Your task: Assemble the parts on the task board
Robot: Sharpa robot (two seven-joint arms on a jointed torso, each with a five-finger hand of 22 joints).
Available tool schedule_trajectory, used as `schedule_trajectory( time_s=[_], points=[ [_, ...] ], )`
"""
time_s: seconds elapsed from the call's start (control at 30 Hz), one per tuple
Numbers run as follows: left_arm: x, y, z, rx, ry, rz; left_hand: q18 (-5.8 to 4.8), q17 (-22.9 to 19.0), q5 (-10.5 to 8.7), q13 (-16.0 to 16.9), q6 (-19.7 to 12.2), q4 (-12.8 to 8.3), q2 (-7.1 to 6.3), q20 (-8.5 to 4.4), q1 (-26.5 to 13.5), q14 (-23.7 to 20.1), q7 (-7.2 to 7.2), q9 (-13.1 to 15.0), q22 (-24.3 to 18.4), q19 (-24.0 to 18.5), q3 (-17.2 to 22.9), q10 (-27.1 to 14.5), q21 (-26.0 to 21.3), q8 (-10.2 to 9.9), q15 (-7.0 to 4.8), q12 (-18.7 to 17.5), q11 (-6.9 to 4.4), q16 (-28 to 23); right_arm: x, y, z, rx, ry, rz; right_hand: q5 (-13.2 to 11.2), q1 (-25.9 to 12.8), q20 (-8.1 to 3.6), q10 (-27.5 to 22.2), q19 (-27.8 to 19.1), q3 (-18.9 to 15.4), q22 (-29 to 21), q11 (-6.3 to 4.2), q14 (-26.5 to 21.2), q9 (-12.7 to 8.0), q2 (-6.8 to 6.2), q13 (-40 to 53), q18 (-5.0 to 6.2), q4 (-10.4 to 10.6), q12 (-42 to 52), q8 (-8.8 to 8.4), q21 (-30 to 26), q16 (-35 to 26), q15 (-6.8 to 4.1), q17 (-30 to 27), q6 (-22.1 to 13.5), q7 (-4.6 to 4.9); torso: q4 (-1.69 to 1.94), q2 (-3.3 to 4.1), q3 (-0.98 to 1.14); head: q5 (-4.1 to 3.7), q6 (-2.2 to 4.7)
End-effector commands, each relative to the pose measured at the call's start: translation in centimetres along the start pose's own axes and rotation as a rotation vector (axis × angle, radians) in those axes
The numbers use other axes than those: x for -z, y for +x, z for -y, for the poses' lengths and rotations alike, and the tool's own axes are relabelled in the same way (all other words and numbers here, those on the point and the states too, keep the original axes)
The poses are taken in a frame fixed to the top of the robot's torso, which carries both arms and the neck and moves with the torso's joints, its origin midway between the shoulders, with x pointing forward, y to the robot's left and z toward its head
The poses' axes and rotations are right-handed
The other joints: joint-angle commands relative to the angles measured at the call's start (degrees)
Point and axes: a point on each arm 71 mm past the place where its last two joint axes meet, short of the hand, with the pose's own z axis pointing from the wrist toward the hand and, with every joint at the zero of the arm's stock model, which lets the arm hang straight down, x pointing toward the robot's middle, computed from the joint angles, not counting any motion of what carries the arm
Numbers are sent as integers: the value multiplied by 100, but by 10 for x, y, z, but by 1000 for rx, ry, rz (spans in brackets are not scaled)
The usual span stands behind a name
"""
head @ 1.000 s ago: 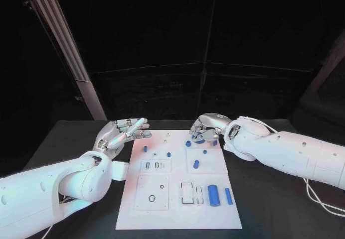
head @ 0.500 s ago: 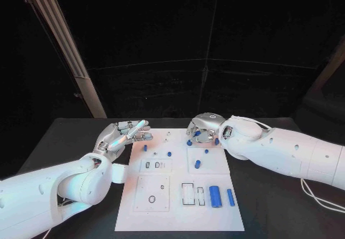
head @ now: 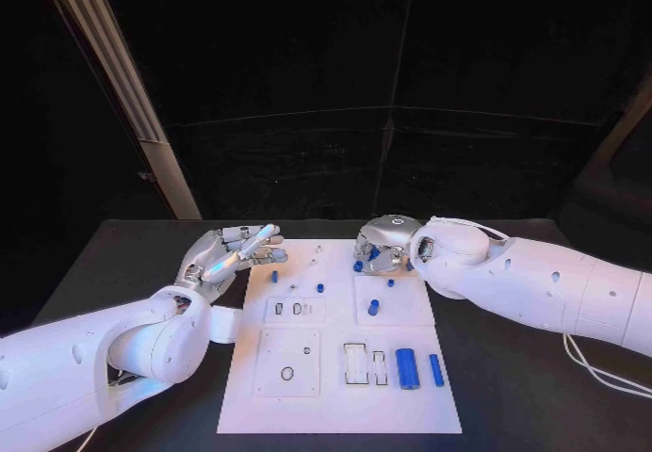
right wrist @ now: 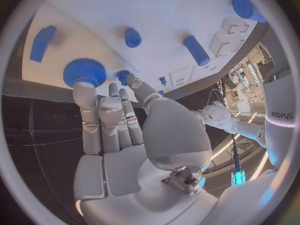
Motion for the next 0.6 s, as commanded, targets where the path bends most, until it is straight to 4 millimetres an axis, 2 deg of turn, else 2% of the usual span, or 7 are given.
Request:
schedule_trajectory(
  time_s=[0.03,0.23,0.37,0.47,0.6],
  points=[
    [-1,1,2,2,5,-16,75,7,-4,-2,43,-22,20,19,28,-32,15,-7,-6,-9,0,39,-38,-25,22,-26,21,-23,-1,1,0,26,7,-31,-20,-41,9,-45,26,47,17,13,67,-3,-13,1,-108,3,-12,-28,31,43,45,18,-31,-11,4,9,-3,13,-10],
    [-1,0,1,-1,3,-12,76,10,-3,0,51,-42,42,22,48,-28,17,-6,-15,-9,9,47,-46,-33,24,-37,23,-37,-5,0,-3,27,-2,-26,-16,-27,13,-28,32,117,106,14,60,0,10,3,-118,7,-7,-22,106,140,47,124,-16,-7,5,17,-1,48,-40],
    [-1,0,3,-3,3,-10,77,12,-3,-1,51,-47,48,23,50,-26,25,-6,-18,-8,9,46,-49,-39,24,-43,26,-42,-5,0,-3,24,0,-23,-39,-49,18,-17,48,172,193,17,57,1,49,3,-129,43,-8,-20,173,210,51,200,-4,1,-5,34,1,54,-33],
    [-1,-1,3,-5,3,-8,77,12,-3,-1,50,-48,48,23,51,-26,26,-6,-18,-8,9,45,-49,-40,24,-44,27,-43,-6,0,-4,19,0,-19,-51,-68,21,-4,70,208,271,19,60,2,70,4,-140,70,-6,-19,228,270,54,270,5,7,-1,42,6,49,-54],
    [-2,-2,3,-8,1,-5,77,14,-4,-1,46,-57,53,25,56,-23,37,-8,-23,-6,9,41,-53,-50,27,-54,33,-50,-6,0,-4,15,-2,-17,-54,-85,23,4,74,225,298,19,59,2,73,4,-143,88,-5,-19,252,297,56,295,10,10,0,50,2,44,-73]
  ],
)
